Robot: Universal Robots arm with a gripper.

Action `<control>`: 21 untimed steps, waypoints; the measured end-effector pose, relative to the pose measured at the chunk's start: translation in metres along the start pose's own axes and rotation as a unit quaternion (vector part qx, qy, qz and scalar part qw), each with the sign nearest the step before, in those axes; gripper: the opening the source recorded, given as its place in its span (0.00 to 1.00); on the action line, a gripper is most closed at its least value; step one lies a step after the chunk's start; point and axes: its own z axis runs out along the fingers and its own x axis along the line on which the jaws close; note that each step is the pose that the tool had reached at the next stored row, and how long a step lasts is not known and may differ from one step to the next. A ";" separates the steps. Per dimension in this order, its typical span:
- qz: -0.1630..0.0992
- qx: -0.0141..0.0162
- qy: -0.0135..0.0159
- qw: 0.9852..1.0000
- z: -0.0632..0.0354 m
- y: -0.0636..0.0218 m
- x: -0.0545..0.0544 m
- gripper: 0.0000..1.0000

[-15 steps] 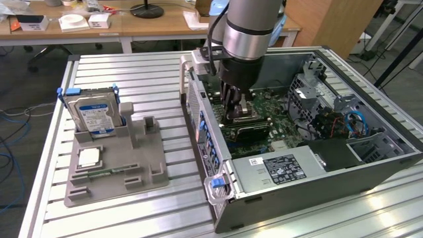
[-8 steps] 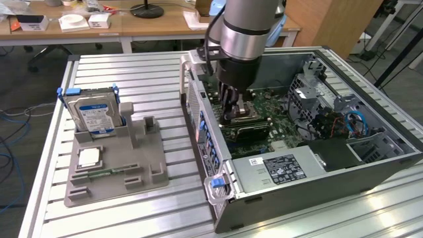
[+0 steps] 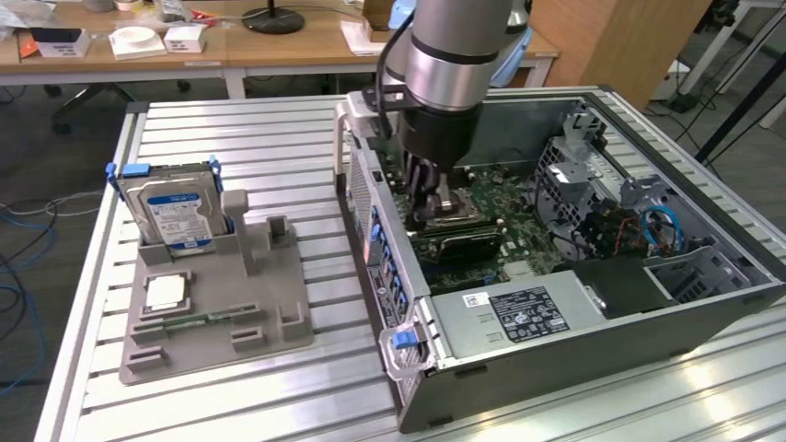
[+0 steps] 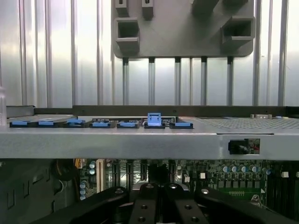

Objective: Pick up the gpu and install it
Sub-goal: 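Press down on the gpu until it lock into place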

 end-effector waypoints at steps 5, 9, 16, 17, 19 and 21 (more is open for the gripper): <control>0.000 -0.002 0.000 1.000 0.0002 0.0021 -0.001 0.11; 0.000 -0.004 0.000 1.000 0.0002 0.0053 -0.001 0.11; 0.000 -0.006 0.000 1.000 0.0002 0.0073 -0.001 0.11; 0.000 -0.006 0.000 1.000 0.0002 0.0074 -0.001 0.11; 0.000 -0.007 0.000 1.000 0.0002 0.0077 -0.001 0.11; 0.000 -0.007 0.000 1.000 0.0002 0.0080 -0.001 0.11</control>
